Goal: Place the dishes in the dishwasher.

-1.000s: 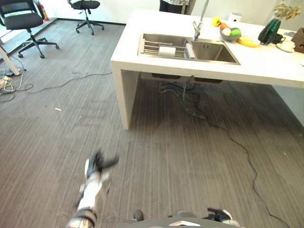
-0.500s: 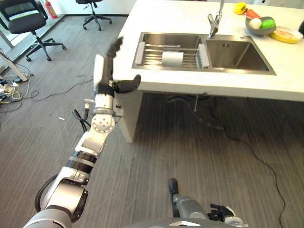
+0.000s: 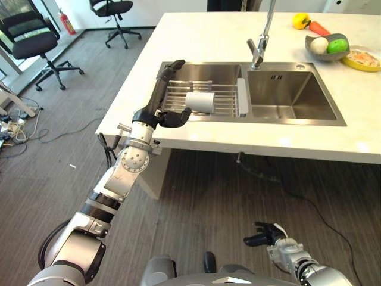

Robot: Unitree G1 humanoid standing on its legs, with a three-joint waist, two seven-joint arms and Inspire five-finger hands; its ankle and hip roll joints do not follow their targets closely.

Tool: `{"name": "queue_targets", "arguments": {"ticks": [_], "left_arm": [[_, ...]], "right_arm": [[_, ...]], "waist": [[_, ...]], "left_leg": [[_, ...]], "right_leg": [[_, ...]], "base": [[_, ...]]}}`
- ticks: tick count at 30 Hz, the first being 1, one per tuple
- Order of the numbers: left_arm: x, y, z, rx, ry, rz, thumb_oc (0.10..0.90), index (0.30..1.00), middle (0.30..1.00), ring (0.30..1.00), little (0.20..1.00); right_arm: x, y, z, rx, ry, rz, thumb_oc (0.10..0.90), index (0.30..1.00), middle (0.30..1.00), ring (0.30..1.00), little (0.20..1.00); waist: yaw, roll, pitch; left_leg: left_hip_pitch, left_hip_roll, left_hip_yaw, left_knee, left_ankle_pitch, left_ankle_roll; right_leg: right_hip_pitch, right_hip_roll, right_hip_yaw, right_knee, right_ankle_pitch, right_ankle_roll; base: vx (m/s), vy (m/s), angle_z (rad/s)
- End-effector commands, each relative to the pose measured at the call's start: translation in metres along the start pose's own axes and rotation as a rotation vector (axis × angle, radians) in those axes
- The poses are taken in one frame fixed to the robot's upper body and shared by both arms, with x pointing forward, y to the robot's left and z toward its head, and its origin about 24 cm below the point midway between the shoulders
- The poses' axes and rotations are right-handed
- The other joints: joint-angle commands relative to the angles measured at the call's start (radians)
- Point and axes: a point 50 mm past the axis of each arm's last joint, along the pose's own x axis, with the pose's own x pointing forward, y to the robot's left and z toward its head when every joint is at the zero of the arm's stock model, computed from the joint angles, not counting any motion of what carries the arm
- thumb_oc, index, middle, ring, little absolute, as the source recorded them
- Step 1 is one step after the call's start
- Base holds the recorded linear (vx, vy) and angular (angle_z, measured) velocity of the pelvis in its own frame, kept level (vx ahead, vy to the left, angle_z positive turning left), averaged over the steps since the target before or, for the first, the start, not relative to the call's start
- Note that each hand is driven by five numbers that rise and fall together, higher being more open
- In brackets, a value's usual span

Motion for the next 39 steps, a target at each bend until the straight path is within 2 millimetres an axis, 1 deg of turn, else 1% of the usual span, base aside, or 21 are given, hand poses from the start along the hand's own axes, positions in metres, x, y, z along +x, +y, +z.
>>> {"name": "queue_targets", "arguments": {"ticks": [1, 2, 3, 5, 6, 7, 11, 12, 13, 15, 16, 17, 18, 19, 20, 23, 26, 27, 30, 34, 39], "left_arm": [[0.033, 0.02, 0.038, 0.114, -0.212, 0.042, 0.8, 0.9, 0.9, 0.9, 0.9], [0.031, 0.016, 0.034, 0.148, -0.206, 0.003, 0.8, 0.9, 0.9, 0.9, 0.9], [0.03, 0.015, 0.031, 0.183, -0.194, -0.017, 0.8, 0.9, 0.9, 0.9, 0.9], [0.03, 0.015, 0.031, 0.183, -0.194, -0.018, 0.8, 0.9, 0.9, 0.9, 0.9], [0.03, 0.018, 0.03, 0.228, -0.192, -0.028, 0.8, 0.9, 0.9, 0.9, 0.9], [0.029, 0.018, 0.028, 0.239, -0.185, -0.031, 0.8, 0.9, 0.9, 0.9, 0.9], [0.029, 0.022, 0.02, 0.288, -0.152, -0.036, 0.8, 0.9, 0.9, 0.9, 0.9], [0.032, 0.024, 0.017, 0.329, -0.141, -0.043, 0.8, 0.9, 0.9, 0.9, 0.9], [0.033, 0.025, 0.017, 0.345, -0.138, -0.044, 0.8, 0.9, 0.9, 0.9, 0.9], [0.033, 0.025, 0.017, 0.346, -0.138, -0.044, 0.8, 0.9, 0.9, 0.9, 0.9], [0.039, 0.022, 0.017, 0.359, -0.135, -0.054, 0.8, 0.9, 0.9, 0.9, 0.9], [0.039, 0.022, 0.017, 0.359, -0.135, -0.054, 0.8, 0.9, 0.9, 0.9, 0.9], [0.04, 0.023, 0.015, 0.37, -0.126, -0.053, 0.8, 0.9, 0.9, 0.9, 0.9], [0.045, 0.026, 0.018, 0.41, -0.141, -0.056, 0.8, 0.9, 0.9, 0.9, 0.9], [0.045, 0.031, 0.013, 0.457, -0.13, -0.08, 0.8, 0.9, 0.9, 0.9, 0.9], [0.045, 0.036, 0.009, 0.503, -0.117, -0.089, 0.8, 0.9, 0.9, 0.9, 0.9], [0.042, 0.051, -0.003, 0.553, -0.063, -0.107, 0.8, 0.9, 0.9, 0.9, 0.9], [0.04, 0.05, -0.007, 0.586, -0.047, -0.134, 0.8, 0.9, 0.9, 0.9, 0.9], [0.04, 0.048, -0.009, 0.6, -0.036, -0.154, 0.8, 0.9, 0.9, 0.9, 0.9], [0.039, 0.043, -0.01, 0.636, -0.043, -0.186, 0.8, 0.9, 0.9, 0.9, 0.9], [0.039, 0.031, -0.015, 0.679, -0.031, -0.236, 0.8, 0.9, 0.9, 0.9, 0.9]], "right_arm": [[-0.006, -0.002, -0.03, -0.059, 0.051, 0.017, 0.8, 0.9, 0.9, 0.9, 0.9], [-0.009, 0.003, -0.04, -0.083, 0.073, 0.04, 0.8, 0.9, 0.9, 0.9, 0.9], [-0.011, 0.008, -0.05, -0.079, 0.101, 0.051, 0.8, 0.9, 0.9, 0.9, 0.9], [-0.011, 0.008, -0.05, -0.079, 0.102, 0.052, 0.8, 0.9, 0.9, 0.9, 0.9], [-0.015, 0.019, -0.063, -0.078, 0.135, 0.086, 0.8, 0.9, 0.9, 0.9, 0.9], [-0.017, 0.022, -0.068, -0.082, 0.149, 0.097, 0.8, 0.9, 0.9, 0.9, 0.9], [-0.018, 0.027, -0.073, -0.072, 0.164, 0.11, 0.8, 0.9, 0.9, 0.9, 0.9], [-0.019, 0.027, -0.074, -0.06, 0.171, 0.108, 0.8, 0.9, 0.9, 0.9, 0.9], [-0.019, 0.026, -0.075, -0.061, 0.174, 0.106, 0.8, 0.9, 0.9, 0.9, 0.9], [-0.019, 0.026, -0.075, -0.061, 0.174, 0.106, 0.8, 0.9, 0.9, 0.9, 0.9], [-0.018, 0.026, -0.072, -0.053, 0.167, 0.105, 0.8, 0.9, 0.9, 0.9, 0.9], [-0.018, 0.026, -0.072, -0.053, 0.167, 0.105, 0.8, 0.9, 0.9, 0.9, 0.9], [-0.018, 0.026, -0.071, -0.056, 0.162, 0.108, 0.8, 0.9, 0.9, 0.9, 0.9], [-0.017, 0.027, -0.069, -0.055, 0.155, 0.114, 0.8, 0.9, 0.9, 0.9, 0.9], [-0.016, 0.026, -0.067, -0.068, 0.154, 0.117, 0.8, 0.9, 0.9, 0.9, 0.9], [-0.018, 0.029, -0.071, -0.085, 0.159, 0.131, 0.8, 0.9, 0.9, 0.9, 0.9], [-0.02, 0.032, -0.076, -0.124, 0.176, 0.155, 0.8, 0.9, 0.9, 0.9, 0.9], [-0.02, 0.032, -0.078, -0.154, 0.182, 0.165, 0.8, 0.9, 0.9, 0.9, 0.9], [-0.02, 0.029, -0.077, -0.169, 0.185, 0.158, 0.8, 0.9, 0.9, 0.9, 0.9], [-0.016, 0.024, -0.066, -0.152, 0.154, 0.135, 0.8, 0.9, 0.9, 0.9, 0.9], [-0.014, 0.027, -0.057, -0.169, 0.126, 0.142, 0.8, 0.9, 0.9, 0.9, 0.9]], "waist": [[-0.003, 0.037, -0.063], [-0.016, 0.041, -0.071], [-0.018, 0.035, -0.087], [-0.018, 0.034, -0.086], [-0.018, 0.022, -0.109], [-0.018, 0.021, -0.116], [-0.017, 0.017, -0.129], [-0.022, 0.017, -0.133], [-0.023, 0.017, -0.133], [-0.023, 0.017, -0.133], [-0.042, 0.028, -0.104], [-0.042, 0.028, -0.104], [-0.052, 0.034, -0.093], [-0.064, 0.035, -0.09], [-0.065, 0.032, -0.084], [-0.062, 0.026, -0.087], [-0.035, 0.026, -0.123], [-0.025, 0.024, -0.137], [-0.021, 0.021, -0.14], [-0.019, 0.021, -0.143], [-0.022, 0.029, -0.133]], "left_leg": [[0.064, -0.025, 0.011, -0.064, 0.031, 0.047], [0.11, -0.021, 0.008, -0.104, 0.018, 0.059], [0.147, -0.024, -0.023, -0.144, 0.009, 0.073], [0.152, -0.024, -0.023, -0.151, 0.011, 0.073], [0.182, -0.013, -0.007, -0.212, 0.023, 0.08], [0.194, -0.011, -0.008, -0.232, 0.025, 0.083], [0.232, -0.01, 0.001, -0.308, 0.041, 0.093], [0.241, -0.009, 0.01, -0.33, 0.046, 0.094], [0.244, -0.009, 0.013, -0.332, 0.043, 0.098], [0.243, -0.009, 0.014, -0.332, 0.043, 0.098], [0.255, 0.001, 0.007, -0.332, 0.035, 0.104], [0.255, 0.001, 0.007, -0.332, 0.035, 0.104], [0.257, 0.008, 0.0, -0.332, 0.036, 0.103], [0.257, 0.01, -0.016, -0.332, 0.034, 0.101], [0.265, 0.007, -0.028, -0.332, 0.032, 0.1], [0.275, 0.001, -0.029, -0.332, 0.034, 0.104], [0.28, 0.0, 0.004, -0.332, 0.019, 0.107], [0.284, 0.0, 0.008, -0.332, 0.014, 0.106], [0.284, 0.0, 0.008, -0.332, 0.021, 0.102], [0.292, 0.002, 0.004, -0.332, 0.014, 0.095], [0.29, 0.006, 0.005, -0.332, 0.015, 0.09]], "right_leg": [[-0.031, -0.055, 0.02, 0.011, -0.057, 0.126], [-0.019, -0.041, 0.026, 0.011, -0.07, 0.123], [-0.016, -0.034, 0.032, 0.011, -0.068, 0.12], [-0.014, -0.035, 0.032, 0.011, -0.069, 0.12], [-0.017, -0.035, 0.03, 0.015, -0.062, 0.128], [-0.017, -0.034, 0.028, 0.016, -0.064, 0.13], [-0.029, -0.033, 0.035, 0.035, -0.063, 0.14], [-0.045, -0.035, 0.03, 0.061, -0.069, 0.147], [-0.056, -0.035, 0.024, 0.089, -0.074, 0.151], [-0.059, -0.035, 0.024, 0.093, -0.076, 0.151], [-0.136, -0.012, 0.005, 0.308, -0.108, 0.183], [-0.136, -0.012, 0.005, 0.308, -0.108, 0.183], [-0.169, -0.003, 0.01, 0.357, -0.101, 0.194], [-0.2, 0.011, 0.039, 0.387, -0.101, 0.203], [-0.206, 0.003, 0.052, 0.324, -0.116, 0.189], [-0.17, -0.002, 0.047, 0.277, -0.111, 0.176], [-0.099, -0.008, 0.046, 0.161, -0.109, 0.158], [-0.066, -0.007, 0.049, 0.121, -0.109, 0.149], [-0.046, -0.007, 0.05, 0.088, -0.099, 0.142], [-0.01, -0.01, 0.042, 0.04, -0.095, 0.137], [0.0, -0.009, 0.043, 0.024, -0.093, 0.133]], "base": [[0.14, -0.001, -0.33], [0.26, -0.009, -0.43], [0.22, 0.001, -0.36], [0.11, 0.003, -0.21], [0.13, 0.033, -0.25], [0.16, 0.044, -0.29], [0.06, 0.059, -0.19], [0.06, 0.106, -0.4], [0.04, 0.096, -0.21], [0.0, 0.074, 0.02], [-0.01, 0.114, 0.02], [-0.03, 0.144, 0.01], [0.0, 0.042, -0.05], [0.03, 0.046, 0.0], [0.07, 0.021, 0.13], [0.06, -0.003, 0.21], [0.1, -0.037, 0.01], [0.1, -0.039, -0.2], [0.03, -0.049, -0.14], [0.05, -0.043, 0.03], [0.01, -0.028, -0.02]]}}
